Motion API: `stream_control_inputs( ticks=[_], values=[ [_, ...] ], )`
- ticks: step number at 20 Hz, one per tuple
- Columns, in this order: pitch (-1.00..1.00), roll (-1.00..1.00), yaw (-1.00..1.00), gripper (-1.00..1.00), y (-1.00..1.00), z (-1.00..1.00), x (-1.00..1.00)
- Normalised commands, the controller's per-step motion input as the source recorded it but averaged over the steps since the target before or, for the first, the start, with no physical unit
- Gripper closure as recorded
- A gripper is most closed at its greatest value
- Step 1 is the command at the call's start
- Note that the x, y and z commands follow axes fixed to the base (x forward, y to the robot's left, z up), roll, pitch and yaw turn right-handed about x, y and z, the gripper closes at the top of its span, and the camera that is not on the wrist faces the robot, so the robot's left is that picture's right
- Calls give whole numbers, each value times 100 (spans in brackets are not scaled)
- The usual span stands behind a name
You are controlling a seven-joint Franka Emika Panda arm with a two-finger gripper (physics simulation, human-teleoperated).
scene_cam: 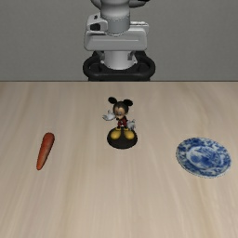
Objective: Pick up the carrot and put it on the plate
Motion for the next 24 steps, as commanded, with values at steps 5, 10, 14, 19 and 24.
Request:
stream_control_inputs(
  ticks=[5, 10, 14, 19, 24],
  values=[
    [0, 0, 0, -100, -100, 0, 0],
    [0, 0, 0, -100, -100, 0, 0],
    [0, 0, 0, -100, -100, 0, 0],
    [0, 0, 0, -100, -60, 0, 40],
    [0, 0, 0, -100, 0, 0, 100]
  ],
)
